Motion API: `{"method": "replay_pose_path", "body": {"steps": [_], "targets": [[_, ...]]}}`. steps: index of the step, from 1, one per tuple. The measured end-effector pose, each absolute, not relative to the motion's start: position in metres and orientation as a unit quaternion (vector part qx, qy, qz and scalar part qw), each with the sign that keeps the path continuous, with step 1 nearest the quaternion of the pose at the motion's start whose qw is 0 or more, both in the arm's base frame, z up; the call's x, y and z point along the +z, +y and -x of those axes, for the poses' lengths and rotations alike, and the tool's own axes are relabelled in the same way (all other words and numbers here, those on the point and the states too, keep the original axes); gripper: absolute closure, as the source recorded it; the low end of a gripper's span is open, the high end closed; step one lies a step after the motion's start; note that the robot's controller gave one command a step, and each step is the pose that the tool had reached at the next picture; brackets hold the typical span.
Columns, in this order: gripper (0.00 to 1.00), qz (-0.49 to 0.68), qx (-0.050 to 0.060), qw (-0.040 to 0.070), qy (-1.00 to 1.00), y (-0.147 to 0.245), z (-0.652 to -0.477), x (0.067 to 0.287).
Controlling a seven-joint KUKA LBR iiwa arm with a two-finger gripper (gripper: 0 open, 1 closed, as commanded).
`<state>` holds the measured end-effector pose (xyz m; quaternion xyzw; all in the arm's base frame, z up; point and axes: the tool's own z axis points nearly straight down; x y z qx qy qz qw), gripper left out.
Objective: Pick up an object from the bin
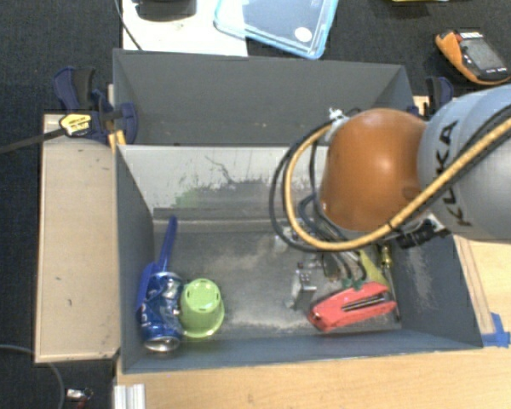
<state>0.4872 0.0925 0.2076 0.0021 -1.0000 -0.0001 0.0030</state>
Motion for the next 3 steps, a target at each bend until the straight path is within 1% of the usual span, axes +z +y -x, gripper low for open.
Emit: {"method": "replay_pose_path", "body": {"steps": [1, 2, 3], "targets": [[0.0, 0.0, -0.001, -0.001, -1.0, 0.092, -0.489, 0.212], [0.0, -0.054, 0.0, -0.004, -0.999, 0.042, -0.518, 0.145], [0.0, -0.144, 0.0, -0.005, -0.99, -0.053, -0.533, 0.142]]}}
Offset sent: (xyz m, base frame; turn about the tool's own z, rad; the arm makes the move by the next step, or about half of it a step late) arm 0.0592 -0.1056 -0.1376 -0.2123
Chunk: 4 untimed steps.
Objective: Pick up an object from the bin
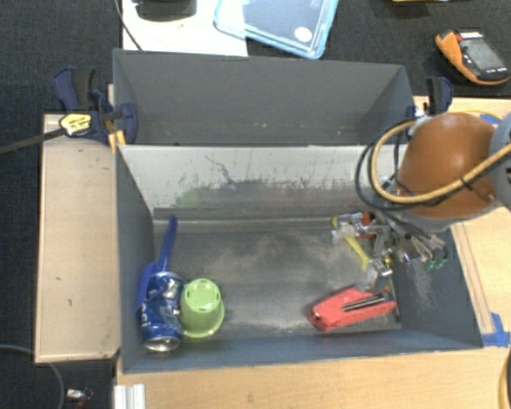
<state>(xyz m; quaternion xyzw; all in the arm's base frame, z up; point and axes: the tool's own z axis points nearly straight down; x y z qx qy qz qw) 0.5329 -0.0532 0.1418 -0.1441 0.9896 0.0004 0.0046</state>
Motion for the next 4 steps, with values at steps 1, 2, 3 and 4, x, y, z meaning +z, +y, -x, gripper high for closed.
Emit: {"method": "replay_pose_path", "body": {"steps": [1, 2, 3, 4], "targets": [[0.0, 0.226, 0.001, 0.003, 0.974, 0.009, -0.571, 0.14], [0.0, 0.257, -0.001, 0.004, 0.966, -0.054, -0.521, 0.097], [1.0, 0.317, -0.001, 0.013, 0.948, 0.071, -0.579, 0.079], [1.0, 0.316, -0.001, 0.013, 0.949, 0.071, -0.579, 0.079]]}}
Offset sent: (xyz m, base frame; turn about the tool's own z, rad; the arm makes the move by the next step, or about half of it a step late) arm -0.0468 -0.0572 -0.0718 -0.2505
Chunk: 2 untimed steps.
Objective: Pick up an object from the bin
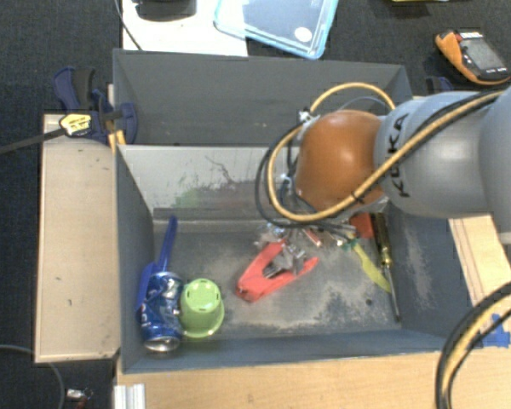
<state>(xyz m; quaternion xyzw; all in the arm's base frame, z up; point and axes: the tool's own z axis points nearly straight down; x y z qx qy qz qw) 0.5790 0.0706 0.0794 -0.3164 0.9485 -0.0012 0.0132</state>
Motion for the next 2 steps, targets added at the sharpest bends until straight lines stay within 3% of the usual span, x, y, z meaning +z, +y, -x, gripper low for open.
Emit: {"method": "replay_pose_path", "body": {"steps": [1, 2], "targets": [[1.0, 0.315, -0.001, 0.015, 0.949, 0.07, -0.579, 0.085], [1.0, 0.315, 0.0, 0.012, 0.949, 0.071, -0.577, 0.108]]}}
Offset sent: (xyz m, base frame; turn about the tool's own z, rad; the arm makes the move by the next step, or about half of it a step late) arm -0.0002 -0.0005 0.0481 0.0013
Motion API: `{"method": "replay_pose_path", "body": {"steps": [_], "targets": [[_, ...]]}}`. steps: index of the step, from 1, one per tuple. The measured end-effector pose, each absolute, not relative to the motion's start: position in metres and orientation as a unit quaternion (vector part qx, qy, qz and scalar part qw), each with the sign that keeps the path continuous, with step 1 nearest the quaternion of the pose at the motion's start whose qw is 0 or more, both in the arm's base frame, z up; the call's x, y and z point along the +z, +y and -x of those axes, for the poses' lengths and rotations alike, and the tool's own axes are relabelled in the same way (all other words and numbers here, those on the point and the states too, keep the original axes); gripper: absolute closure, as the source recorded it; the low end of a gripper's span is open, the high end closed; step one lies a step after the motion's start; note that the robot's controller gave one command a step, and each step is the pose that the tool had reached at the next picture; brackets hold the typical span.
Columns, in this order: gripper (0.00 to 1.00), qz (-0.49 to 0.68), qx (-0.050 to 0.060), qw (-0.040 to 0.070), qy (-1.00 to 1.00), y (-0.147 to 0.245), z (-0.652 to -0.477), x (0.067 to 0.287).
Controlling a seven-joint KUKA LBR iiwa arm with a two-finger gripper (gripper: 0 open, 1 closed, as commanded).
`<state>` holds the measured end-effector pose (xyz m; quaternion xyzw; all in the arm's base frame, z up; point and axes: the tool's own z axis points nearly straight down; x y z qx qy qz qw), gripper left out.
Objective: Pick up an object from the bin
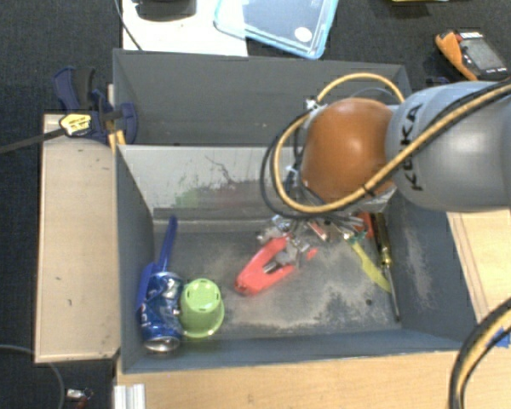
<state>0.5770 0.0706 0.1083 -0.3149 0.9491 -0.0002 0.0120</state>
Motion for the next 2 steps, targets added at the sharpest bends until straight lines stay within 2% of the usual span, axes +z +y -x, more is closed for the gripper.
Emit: {"method": "replay_pose_path", "body": {"steps": [2], "targets": [[1.0, 0.312, 0.0, 0.013, 0.95, 0.071, -0.577, 0.149]]}}
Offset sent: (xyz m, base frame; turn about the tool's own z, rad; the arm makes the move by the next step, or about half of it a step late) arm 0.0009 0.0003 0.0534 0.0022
